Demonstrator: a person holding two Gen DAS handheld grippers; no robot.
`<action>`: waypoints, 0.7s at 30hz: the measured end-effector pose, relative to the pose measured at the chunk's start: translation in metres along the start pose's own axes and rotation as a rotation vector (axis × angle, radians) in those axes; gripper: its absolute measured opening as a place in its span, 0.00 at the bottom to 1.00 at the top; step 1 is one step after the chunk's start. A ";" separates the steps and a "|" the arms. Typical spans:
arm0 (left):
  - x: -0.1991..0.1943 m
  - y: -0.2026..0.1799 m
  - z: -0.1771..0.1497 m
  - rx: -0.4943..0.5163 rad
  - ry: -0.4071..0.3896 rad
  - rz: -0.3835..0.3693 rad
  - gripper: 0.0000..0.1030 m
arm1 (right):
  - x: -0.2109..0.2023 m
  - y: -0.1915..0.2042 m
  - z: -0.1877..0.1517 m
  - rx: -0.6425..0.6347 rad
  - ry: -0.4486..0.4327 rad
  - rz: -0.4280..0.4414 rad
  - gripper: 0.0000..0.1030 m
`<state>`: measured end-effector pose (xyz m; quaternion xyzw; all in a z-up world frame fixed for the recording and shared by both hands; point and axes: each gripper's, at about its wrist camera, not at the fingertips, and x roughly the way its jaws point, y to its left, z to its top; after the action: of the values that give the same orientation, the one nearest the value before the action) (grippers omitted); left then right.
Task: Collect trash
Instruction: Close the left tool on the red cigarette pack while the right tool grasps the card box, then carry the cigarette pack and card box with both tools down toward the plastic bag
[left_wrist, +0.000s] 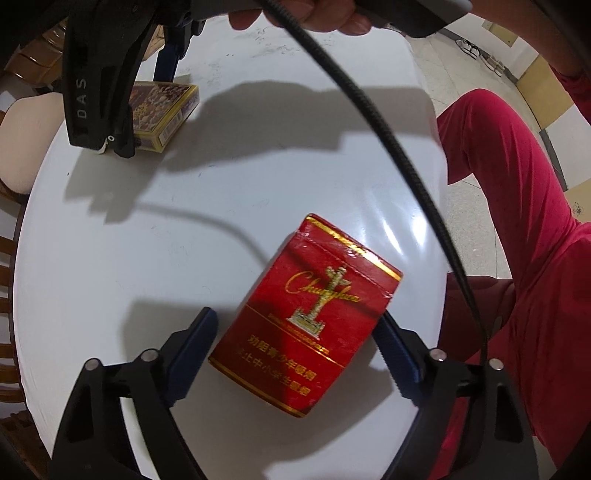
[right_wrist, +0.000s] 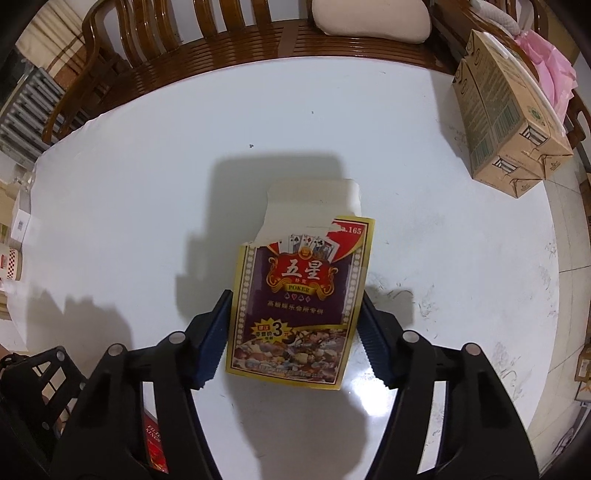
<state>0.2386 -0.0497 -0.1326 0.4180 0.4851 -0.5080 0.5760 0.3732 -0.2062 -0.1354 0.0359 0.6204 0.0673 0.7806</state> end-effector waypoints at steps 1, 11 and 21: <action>-0.001 0.001 -0.001 -0.006 -0.005 0.001 0.76 | -0.001 0.000 -0.001 -0.001 -0.002 -0.001 0.61; -0.008 0.010 -0.006 -0.153 -0.047 0.032 0.63 | -0.018 0.004 -0.010 -0.036 -0.034 -0.023 0.60; -0.016 0.016 -0.014 -0.368 -0.098 0.144 0.58 | -0.040 0.005 -0.022 -0.030 -0.090 -0.034 0.60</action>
<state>0.2529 -0.0315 -0.1197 0.3142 0.5101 -0.3880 0.7004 0.3423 -0.2073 -0.1016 0.0166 0.5840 0.0617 0.8093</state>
